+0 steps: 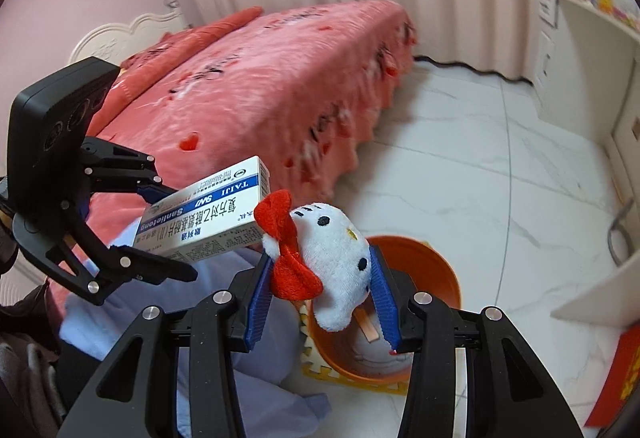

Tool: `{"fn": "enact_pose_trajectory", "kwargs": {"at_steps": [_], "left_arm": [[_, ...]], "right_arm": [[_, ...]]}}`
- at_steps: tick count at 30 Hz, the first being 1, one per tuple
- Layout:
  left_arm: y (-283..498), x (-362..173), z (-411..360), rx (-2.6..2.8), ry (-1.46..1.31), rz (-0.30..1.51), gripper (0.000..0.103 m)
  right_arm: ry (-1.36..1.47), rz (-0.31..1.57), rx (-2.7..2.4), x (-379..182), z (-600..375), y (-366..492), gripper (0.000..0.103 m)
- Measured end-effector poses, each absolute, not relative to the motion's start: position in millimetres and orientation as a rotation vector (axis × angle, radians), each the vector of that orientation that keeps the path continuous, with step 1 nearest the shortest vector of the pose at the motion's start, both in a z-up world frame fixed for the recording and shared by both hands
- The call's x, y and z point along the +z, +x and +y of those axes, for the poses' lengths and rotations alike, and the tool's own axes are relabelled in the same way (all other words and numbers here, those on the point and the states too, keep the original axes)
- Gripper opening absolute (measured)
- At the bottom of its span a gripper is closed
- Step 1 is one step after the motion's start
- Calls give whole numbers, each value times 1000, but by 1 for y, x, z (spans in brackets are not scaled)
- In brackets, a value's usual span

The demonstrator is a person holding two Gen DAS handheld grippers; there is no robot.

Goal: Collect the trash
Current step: 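Carry the medicine box and Hello Kitty plush over the orange bucket, then open both tools to drop the medicine box and plush into the bucket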

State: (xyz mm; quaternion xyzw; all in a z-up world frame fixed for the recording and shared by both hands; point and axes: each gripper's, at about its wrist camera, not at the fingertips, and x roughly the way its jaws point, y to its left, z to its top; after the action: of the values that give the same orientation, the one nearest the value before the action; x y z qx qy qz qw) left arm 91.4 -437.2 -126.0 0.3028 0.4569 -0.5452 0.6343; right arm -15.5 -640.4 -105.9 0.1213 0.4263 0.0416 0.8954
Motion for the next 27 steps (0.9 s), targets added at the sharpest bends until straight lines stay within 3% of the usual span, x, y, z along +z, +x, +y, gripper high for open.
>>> {"fn": "enact_pose_trajectory", "kwargs": {"at_steps": [15,23,26,27], "left_arm": [[117,-196,-486,-1260,682,1207,59],[118,-208,-503,-1256,692,1247,59],[118,-210,-506,-1252,694,1253,60],[117,-210,-506,-1248,698,1249,67]], "right_arm": [[401,1008,7,-191,-678,-6,45],[438,1031,-16,-207,-686,-5,49],[450,1032,-31,-209,-689,-6,53],[452,1035,-38,-210,-689,-7,54]]}}
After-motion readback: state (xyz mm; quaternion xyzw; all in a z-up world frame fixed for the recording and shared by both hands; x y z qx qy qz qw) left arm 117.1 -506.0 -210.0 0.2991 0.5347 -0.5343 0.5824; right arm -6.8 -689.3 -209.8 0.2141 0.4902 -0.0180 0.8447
